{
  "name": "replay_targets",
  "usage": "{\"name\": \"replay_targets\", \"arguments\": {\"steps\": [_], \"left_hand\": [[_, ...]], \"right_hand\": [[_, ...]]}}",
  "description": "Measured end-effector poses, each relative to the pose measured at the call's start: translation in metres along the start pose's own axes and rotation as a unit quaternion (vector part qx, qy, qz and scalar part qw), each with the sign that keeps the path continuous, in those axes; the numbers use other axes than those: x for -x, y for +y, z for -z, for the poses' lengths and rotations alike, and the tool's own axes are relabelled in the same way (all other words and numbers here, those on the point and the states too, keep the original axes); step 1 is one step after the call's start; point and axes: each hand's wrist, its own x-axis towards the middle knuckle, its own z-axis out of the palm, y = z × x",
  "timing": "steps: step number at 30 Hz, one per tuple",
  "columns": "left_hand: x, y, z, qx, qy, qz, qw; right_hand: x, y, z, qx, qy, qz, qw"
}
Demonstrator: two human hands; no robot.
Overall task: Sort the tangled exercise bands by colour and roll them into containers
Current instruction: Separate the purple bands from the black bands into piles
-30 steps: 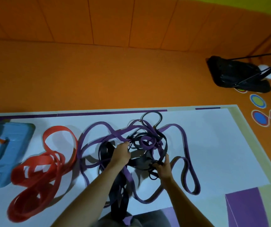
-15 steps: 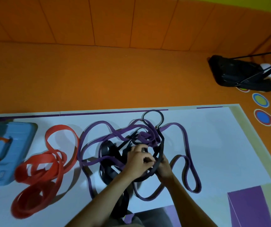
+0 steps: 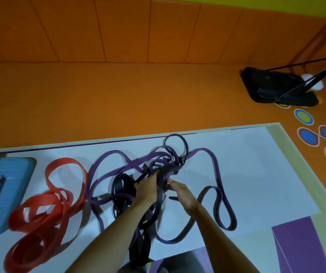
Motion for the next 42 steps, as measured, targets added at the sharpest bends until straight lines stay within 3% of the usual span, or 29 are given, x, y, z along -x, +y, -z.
{"name": "replay_targets", "arguments": {"steps": [3,5,8,11,13,16,18,21,28,31,36,42], "left_hand": [[-0.008,-0.022,0.009,0.084,0.044,0.029,0.995],[-0.019,-0.037,0.019,0.128,0.099,0.059,0.985],[-0.030,-0.044,0.036,0.215,0.161,0.107,0.957],[-0.030,-0.050,0.049,0.274,0.220,0.160,0.922],[-0.027,-0.054,0.054,0.303,0.251,0.185,0.900],[-0.021,-0.056,0.060,0.301,0.300,0.218,0.879],[-0.020,-0.063,0.061,0.305,0.323,0.224,0.867],[-0.021,-0.074,0.060,0.298,0.335,0.252,0.858],[-0.018,-0.072,0.059,0.288,0.346,0.266,0.852],[-0.017,-0.070,0.060,0.282,0.345,0.265,0.855],[-0.007,-0.063,0.064,0.257,0.313,0.222,0.887],[0.012,-0.068,0.074,0.253,0.262,0.154,0.918]], "right_hand": [[-0.022,0.026,0.025,0.190,0.117,0.083,0.971],[-0.031,0.041,0.049,0.287,0.160,0.065,0.942],[-0.039,0.048,0.078,0.454,0.093,-0.021,0.886],[-0.056,0.048,0.098,0.574,-0.015,-0.043,0.818],[-0.073,0.046,0.105,0.646,-0.065,-0.020,0.761],[-0.099,0.045,0.108,0.737,-0.073,0.052,0.670],[-0.116,0.040,0.104,0.758,-0.086,0.104,0.638],[-0.139,0.034,0.092,0.730,-0.104,0.157,0.657],[-0.130,0.024,0.058,0.639,-0.047,0.255,0.724],[-0.105,0.030,0.040,0.655,-0.046,0.236,0.717],[-0.048,0.059,-0.020,0.640,-0.059,0.136,0.754],[-0.013,0.099,-0.090,0.698,-0.065,0.086,0.708]]}}
